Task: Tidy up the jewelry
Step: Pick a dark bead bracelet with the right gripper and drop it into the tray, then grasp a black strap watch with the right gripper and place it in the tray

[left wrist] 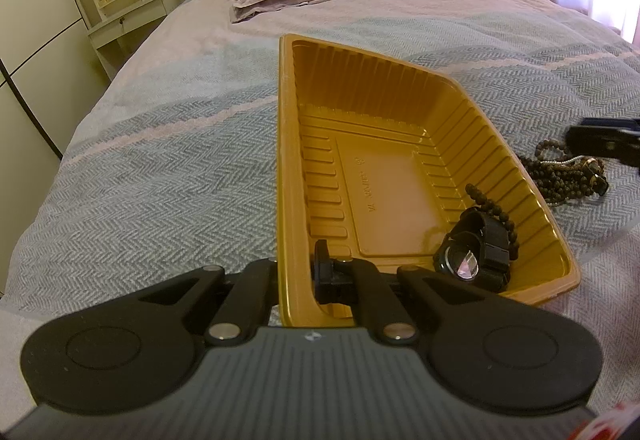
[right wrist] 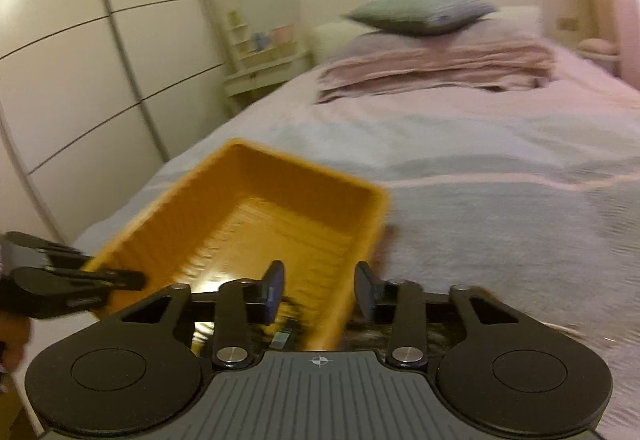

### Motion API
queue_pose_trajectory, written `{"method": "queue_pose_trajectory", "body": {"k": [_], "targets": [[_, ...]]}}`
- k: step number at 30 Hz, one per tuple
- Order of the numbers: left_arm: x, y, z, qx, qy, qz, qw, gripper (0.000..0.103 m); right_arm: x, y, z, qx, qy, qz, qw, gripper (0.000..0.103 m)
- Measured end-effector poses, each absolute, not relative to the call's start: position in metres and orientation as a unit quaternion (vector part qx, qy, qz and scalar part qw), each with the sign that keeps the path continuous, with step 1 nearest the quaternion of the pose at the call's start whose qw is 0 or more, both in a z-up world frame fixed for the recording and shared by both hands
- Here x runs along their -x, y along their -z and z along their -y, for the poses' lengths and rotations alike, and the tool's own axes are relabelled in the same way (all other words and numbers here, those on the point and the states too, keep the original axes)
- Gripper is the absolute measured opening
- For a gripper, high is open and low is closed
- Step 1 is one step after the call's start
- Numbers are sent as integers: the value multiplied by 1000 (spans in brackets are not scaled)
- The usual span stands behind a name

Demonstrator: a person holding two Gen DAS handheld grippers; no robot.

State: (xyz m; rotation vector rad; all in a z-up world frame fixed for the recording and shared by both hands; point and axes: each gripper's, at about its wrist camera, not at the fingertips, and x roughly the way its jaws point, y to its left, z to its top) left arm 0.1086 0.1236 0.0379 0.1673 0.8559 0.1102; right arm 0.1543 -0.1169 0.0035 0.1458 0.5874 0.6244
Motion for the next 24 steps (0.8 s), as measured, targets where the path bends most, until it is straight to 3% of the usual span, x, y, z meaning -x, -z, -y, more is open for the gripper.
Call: {"method": "queue_pose_trajectory", "body": {"k": [14,19,24], "targets": [[-108,-39,-122,-83,-56,-414,905,3,-138,49,217,-38,-132,-338,931,41],[-108,-40,-122,-82,-56,-414,905,3,-139,47,219,-65,-170,-339,923,41],[-108,-39,-122,-82,-57,-414,905,3,-141,45,182,-5,-207,-330,921,41]]}}
